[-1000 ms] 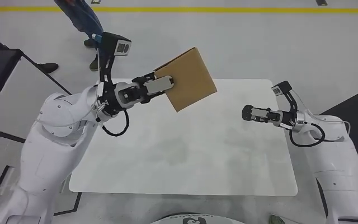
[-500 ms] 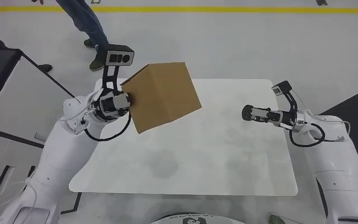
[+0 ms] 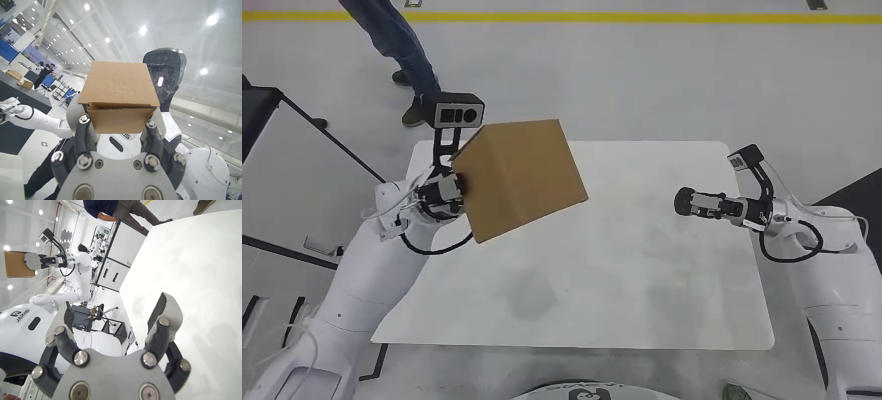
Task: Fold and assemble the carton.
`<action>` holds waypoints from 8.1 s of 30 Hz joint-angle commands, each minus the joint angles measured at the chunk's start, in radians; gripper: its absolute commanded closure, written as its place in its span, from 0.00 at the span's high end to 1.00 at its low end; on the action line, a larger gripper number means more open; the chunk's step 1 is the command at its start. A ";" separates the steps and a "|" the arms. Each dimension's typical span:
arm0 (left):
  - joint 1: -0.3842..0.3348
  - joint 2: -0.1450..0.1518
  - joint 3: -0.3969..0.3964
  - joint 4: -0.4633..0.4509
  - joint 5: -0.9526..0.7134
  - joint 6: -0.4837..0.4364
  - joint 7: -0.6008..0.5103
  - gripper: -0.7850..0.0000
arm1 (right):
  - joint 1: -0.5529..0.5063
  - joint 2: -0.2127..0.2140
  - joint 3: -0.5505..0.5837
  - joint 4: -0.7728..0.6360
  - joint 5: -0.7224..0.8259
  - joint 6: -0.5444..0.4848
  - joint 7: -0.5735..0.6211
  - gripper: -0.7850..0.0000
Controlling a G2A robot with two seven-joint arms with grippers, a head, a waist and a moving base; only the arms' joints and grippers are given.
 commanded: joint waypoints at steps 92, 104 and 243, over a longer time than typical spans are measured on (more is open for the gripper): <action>0.119 -0.067 -0.118 -0.149 -0.634 1.204 0.782 0.00 | 0.000 0.000 0.000 0.000 0.000 0.000 0.000 1.00; 0.118 -0.073 -0.115 -0.165 -0.870 1.286 0.939 0.00 | 0.000 0.000 0.000 0.000 0.000 0.000 0.000 1.00; -0.003 -0.037 -0.135 -0.300 1.302 0.193 0.391 0.00 | 0.000 0.000 0.000 0.000 0.000 0.000 0.000 1.00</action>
